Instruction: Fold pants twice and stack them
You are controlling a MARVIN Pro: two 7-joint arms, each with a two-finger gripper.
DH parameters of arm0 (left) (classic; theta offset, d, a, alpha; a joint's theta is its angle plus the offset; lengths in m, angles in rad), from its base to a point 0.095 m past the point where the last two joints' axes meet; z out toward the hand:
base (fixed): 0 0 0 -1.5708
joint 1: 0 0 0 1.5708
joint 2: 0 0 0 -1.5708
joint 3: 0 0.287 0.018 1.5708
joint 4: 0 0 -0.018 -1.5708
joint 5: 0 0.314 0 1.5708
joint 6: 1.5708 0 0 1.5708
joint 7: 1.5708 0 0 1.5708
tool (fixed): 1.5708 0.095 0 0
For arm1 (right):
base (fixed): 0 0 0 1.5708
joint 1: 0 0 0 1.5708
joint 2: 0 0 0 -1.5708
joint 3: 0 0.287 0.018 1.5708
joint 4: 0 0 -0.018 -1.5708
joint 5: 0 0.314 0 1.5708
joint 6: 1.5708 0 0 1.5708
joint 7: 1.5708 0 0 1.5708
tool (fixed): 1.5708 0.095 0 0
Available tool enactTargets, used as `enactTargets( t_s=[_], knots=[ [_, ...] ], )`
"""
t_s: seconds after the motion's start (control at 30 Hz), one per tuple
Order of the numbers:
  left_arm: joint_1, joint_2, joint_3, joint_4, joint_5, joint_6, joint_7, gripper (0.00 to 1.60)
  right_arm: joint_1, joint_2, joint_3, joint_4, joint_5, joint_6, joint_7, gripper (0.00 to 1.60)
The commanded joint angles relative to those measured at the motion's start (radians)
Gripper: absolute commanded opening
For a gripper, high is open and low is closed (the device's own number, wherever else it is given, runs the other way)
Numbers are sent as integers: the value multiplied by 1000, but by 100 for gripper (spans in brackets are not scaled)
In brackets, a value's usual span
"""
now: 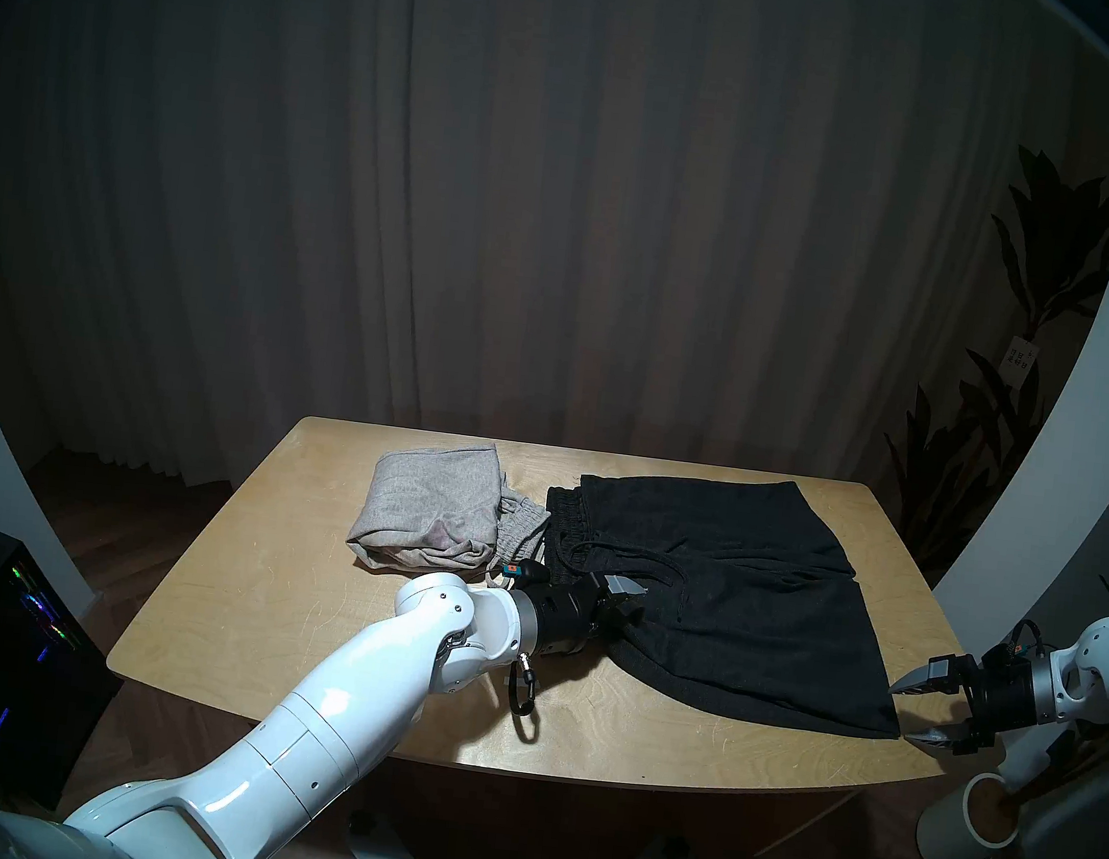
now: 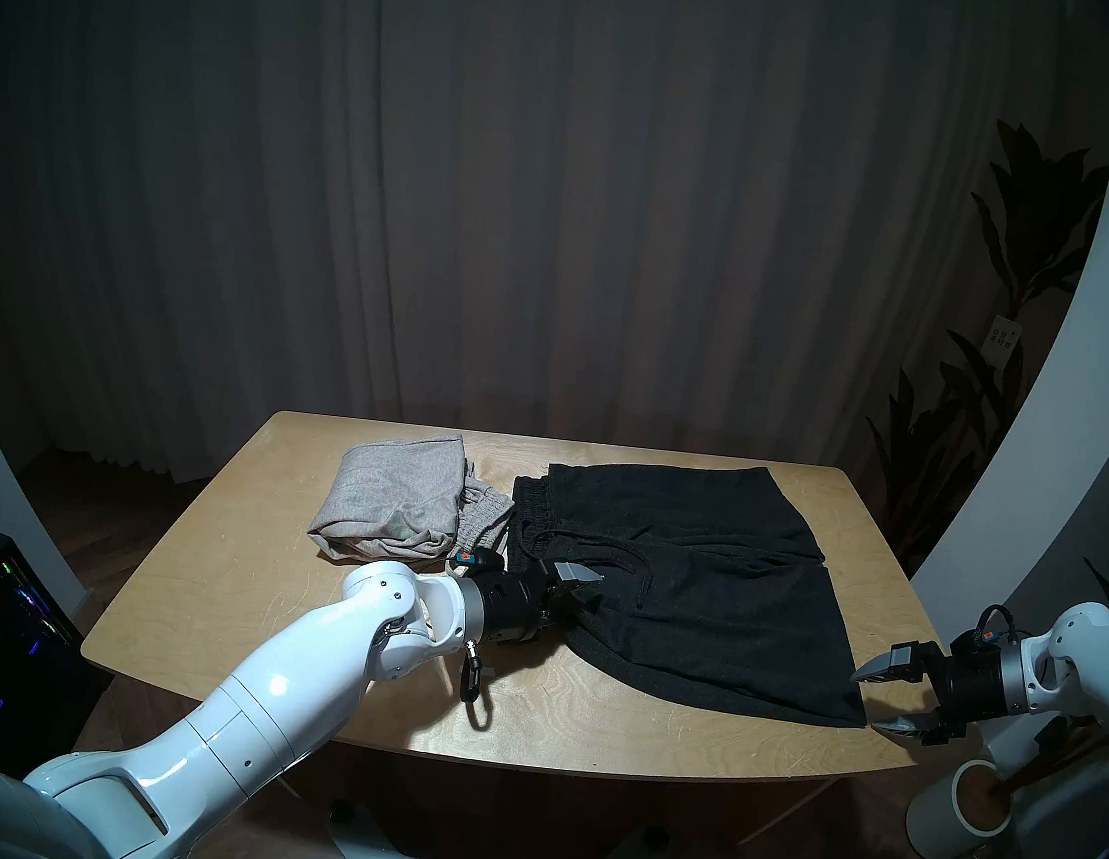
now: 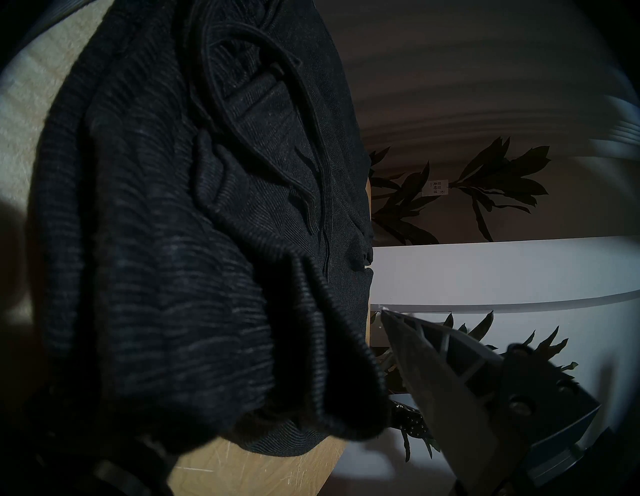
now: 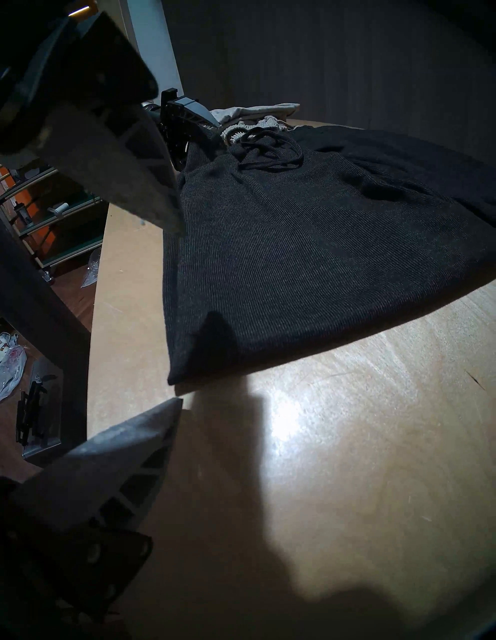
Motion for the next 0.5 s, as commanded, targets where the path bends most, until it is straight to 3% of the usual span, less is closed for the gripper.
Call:
enactTargets(
  t_s=[0.0, 0.47],
  knots=[
    [24, 4, 21, 56, 14, -2, 12, 160, 0, 9, 19, -5, 5, -1, 39, 160],
    [22, 3, 34, 66, 16, -4, 9, 160, -16, 9, 21, -7, 6, -1, 89, 160]
  ],
)
